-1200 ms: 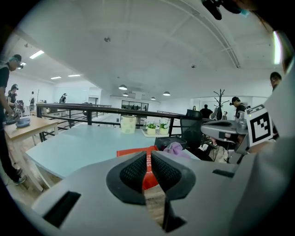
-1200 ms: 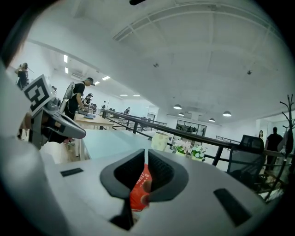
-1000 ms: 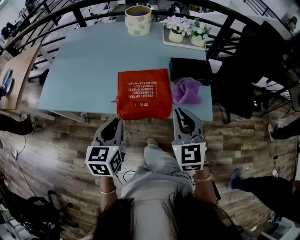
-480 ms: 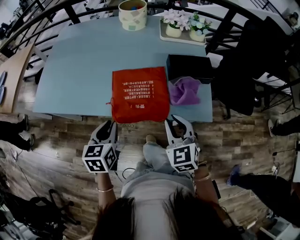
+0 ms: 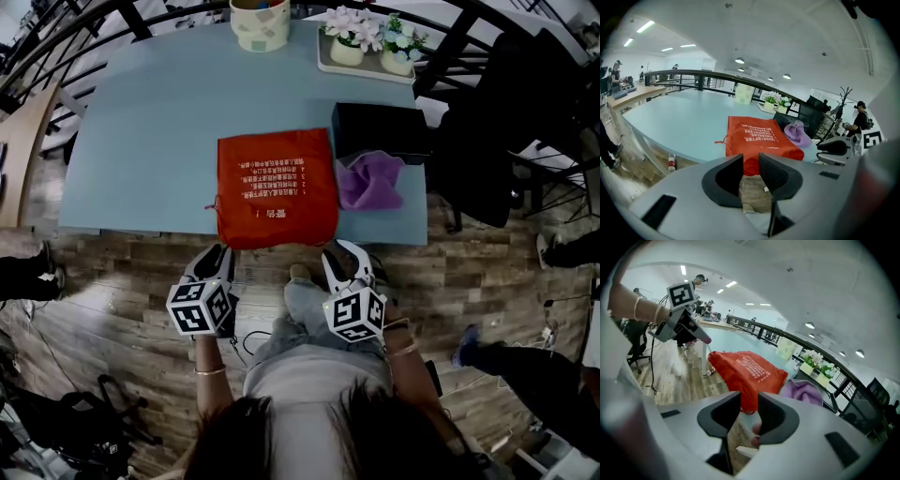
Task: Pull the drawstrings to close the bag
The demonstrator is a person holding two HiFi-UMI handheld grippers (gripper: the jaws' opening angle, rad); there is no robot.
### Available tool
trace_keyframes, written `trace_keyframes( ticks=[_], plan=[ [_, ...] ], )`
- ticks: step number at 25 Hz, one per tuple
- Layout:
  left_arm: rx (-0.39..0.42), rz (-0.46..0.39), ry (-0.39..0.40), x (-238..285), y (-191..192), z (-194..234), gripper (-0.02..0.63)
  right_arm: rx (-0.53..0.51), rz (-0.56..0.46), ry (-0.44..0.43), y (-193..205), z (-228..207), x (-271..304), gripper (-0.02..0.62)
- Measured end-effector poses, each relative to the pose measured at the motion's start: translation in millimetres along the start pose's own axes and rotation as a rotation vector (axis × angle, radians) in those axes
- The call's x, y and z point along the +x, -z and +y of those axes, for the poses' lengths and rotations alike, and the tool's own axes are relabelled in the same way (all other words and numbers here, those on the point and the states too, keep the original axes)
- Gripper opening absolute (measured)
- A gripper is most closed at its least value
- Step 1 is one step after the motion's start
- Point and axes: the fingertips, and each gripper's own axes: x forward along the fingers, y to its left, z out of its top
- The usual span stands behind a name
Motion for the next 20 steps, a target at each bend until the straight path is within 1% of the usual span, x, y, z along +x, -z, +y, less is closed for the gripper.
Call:
trace_keyframes(
  ticks=[5,8,12,15,20],
  plan=[
    [-0.071,0.027,0.011,20.8,12.3,11.4,0.109,-0.085,0.054,-0.017,21.0,12.4,22.3,0.114],
    [-0.1,0.059,0.007,28.8,20.2,19.5,0.115,-0.1,0.072,-0.032,29.2,19.9,32.8,0.114],
    [-0.149,0.079,0.015,35.3,27.3,25.3,0.115,-0.134,0.092,-0.045,38.7,27.4,43.3,0.114],
    [-0.182,0.094,0.037,39.7,33.3,26.3,0.115,-0.15,0.105,-0.039,43.9,31.4,50.0,0.114],
    [-0.288,0.118,0.113,51.2,45.2,25.9,0.115,-0.152,0.126,-0.029,53.3,35.8,61.9,0.114]
  ],
)
